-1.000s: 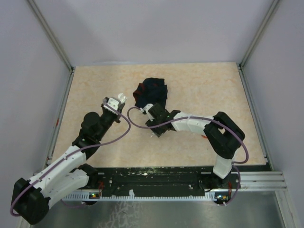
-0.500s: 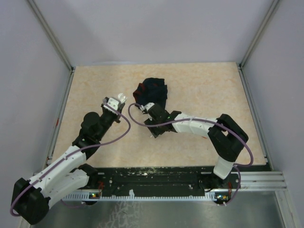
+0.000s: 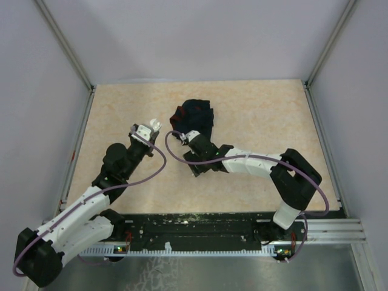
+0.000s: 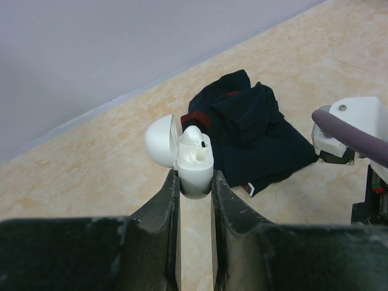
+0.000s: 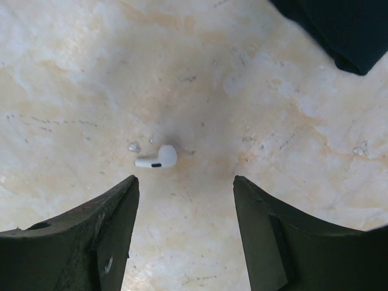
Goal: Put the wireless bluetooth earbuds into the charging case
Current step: Pick up the earbud from the center of the board.
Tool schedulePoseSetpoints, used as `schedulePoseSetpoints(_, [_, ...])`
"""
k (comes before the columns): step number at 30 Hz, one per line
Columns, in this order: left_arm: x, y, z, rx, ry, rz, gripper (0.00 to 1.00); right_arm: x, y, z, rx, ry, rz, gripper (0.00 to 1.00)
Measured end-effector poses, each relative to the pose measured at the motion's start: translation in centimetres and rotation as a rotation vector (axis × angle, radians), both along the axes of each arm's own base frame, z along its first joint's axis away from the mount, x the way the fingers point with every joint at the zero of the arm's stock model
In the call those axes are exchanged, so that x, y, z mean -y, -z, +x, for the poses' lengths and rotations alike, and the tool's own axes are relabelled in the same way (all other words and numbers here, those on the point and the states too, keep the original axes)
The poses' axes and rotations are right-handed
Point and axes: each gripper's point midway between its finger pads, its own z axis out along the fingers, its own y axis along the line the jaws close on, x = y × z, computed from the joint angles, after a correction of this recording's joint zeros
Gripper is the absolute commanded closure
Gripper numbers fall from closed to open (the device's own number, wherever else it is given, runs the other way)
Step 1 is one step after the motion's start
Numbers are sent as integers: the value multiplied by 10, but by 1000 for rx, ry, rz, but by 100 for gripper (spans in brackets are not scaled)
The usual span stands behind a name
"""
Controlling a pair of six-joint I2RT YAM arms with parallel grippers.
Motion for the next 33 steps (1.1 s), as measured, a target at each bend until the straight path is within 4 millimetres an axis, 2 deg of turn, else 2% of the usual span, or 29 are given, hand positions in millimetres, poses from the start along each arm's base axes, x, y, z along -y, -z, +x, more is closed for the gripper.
schedulePoseSetpoints(6, [-1, -1, 0, 2, -5, -1, 100, -16, -8, 6, 49, 16, 55, 33])
schedulePoseSetpoints(9, [-2, -1, 0, 2, -10, -2, 100, -19, -3, 9, 61, 20, 49, 33])
schedulePoseSetpoints(15, [-3, -2, 0, 6, -15, -4, 100, -16, 21, 5, 35, 18, -11, 33])
schedulePoseSetpoints(18, [-3, -3, 0, 7, -16, -5, 100, -14, 27, 3, 30, 17, -32, 33])
schedulePoseSetpoints(27, [-4, -3, 1, 7, -17, -5, 100, -12, 28, 1, 33, 6, -59, 34])
schedulePoseSetpoints(33, [-4, -3, 1, 7, -17, -5, 100, -12, 27, 0, 25, -22, -74, 40])
